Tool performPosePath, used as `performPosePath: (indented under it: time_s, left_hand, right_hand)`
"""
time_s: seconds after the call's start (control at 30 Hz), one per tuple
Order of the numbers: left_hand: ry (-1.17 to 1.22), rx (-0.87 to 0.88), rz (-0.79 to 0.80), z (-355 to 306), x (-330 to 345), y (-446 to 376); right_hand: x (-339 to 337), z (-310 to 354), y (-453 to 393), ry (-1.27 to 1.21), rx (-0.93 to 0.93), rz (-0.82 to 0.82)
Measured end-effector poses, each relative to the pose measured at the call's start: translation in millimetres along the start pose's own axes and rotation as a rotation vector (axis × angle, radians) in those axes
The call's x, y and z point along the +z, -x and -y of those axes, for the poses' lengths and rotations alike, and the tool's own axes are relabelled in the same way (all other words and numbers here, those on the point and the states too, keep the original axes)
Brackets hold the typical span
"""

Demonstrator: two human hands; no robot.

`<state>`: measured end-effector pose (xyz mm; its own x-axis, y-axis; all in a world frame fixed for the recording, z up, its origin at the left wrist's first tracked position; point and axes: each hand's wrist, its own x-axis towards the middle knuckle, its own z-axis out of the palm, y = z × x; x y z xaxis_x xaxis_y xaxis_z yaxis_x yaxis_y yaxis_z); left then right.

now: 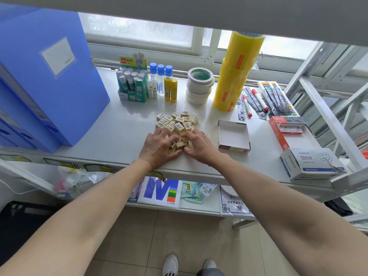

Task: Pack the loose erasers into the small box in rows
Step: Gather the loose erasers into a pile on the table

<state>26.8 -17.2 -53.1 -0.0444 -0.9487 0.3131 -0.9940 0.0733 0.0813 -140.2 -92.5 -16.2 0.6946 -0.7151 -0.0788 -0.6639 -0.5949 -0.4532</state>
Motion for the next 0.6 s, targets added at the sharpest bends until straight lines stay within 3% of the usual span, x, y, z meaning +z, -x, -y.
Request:
performPosePath:
  time_s: [0.47, 0.6]
  left_hand:
    - [0.023, 0.063, -0.116, 4.4, 2.2, -5.4]
    - [-0.034, -0.021, -0.091, 7.9, 5.0, -8.8]
  right_hand:
    - [-0.9, 4.8, -1.1, 0.012, 0.048, -0.08]
    - [0.4, 6.6, 0.1, 0.049, 0.08, -0.108]
